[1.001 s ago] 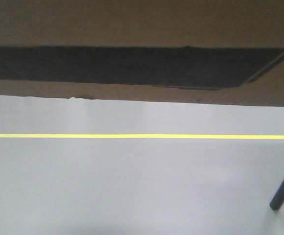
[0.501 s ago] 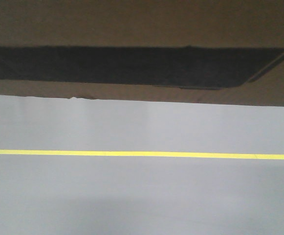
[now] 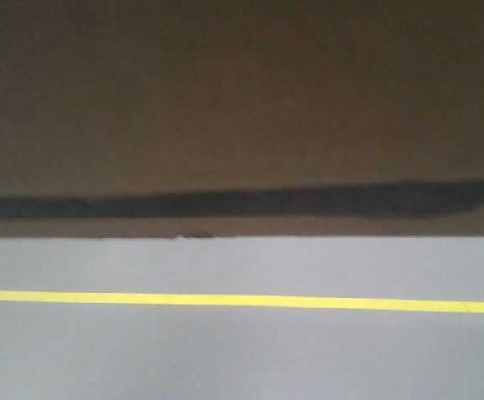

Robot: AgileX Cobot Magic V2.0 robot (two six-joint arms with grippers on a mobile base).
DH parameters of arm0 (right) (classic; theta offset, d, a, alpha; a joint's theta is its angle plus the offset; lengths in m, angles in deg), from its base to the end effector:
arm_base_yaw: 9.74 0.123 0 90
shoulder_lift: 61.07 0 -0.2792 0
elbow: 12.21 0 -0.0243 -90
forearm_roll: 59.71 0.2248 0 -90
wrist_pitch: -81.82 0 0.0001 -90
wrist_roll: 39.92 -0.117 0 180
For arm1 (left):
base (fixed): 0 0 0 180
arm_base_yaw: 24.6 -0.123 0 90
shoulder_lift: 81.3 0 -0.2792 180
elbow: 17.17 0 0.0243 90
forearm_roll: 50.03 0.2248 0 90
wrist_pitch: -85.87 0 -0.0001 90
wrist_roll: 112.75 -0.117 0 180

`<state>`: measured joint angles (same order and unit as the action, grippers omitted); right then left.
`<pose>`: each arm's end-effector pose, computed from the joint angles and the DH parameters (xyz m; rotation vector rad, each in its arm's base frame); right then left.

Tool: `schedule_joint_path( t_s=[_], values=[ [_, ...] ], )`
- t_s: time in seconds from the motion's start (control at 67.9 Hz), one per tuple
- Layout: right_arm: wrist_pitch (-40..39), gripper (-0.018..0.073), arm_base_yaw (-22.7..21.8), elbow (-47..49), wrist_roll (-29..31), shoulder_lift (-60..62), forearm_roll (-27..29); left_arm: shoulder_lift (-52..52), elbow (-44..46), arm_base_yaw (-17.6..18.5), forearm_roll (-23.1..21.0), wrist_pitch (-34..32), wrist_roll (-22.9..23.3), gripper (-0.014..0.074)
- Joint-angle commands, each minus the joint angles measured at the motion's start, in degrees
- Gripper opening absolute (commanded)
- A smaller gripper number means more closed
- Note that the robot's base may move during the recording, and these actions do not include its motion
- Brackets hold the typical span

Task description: Grab box from left shelf to table start

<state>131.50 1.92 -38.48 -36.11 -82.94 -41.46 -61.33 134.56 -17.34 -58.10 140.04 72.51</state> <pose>-0.0007 0.0284 0.3824 -0.2336 1.6836 0.4628 0.0010 -0.0136 0.3617 0.0397 1.7919 -0.3181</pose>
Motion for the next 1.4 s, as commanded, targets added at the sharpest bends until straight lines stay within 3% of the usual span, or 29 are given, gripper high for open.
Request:
schedule_joint_path(
  t_s=[0.0, 0.766, 1.384],
  values=[
    [-11.4, 0.0057, -0.3, 1.8, 0.6, -1.3, -0.5, 0.3, -0.1, 1.2, -5.6, -5.1, -6.5, -0.0092],
    [-11.4, 0.0057, -0.3, 1.8, 0.6, -1.3, -0.5, 0.3, -18.6, 1.2, -5.6, -5.1, -6.5, -0.0092],
    [-11.4, 0.0057, -0.4, 1.8, 0.6, -1.3, -0.5, 0.3, -19.5, 1.2, -5.6, -5.0, -6.5, -0.0092]
  ],
)
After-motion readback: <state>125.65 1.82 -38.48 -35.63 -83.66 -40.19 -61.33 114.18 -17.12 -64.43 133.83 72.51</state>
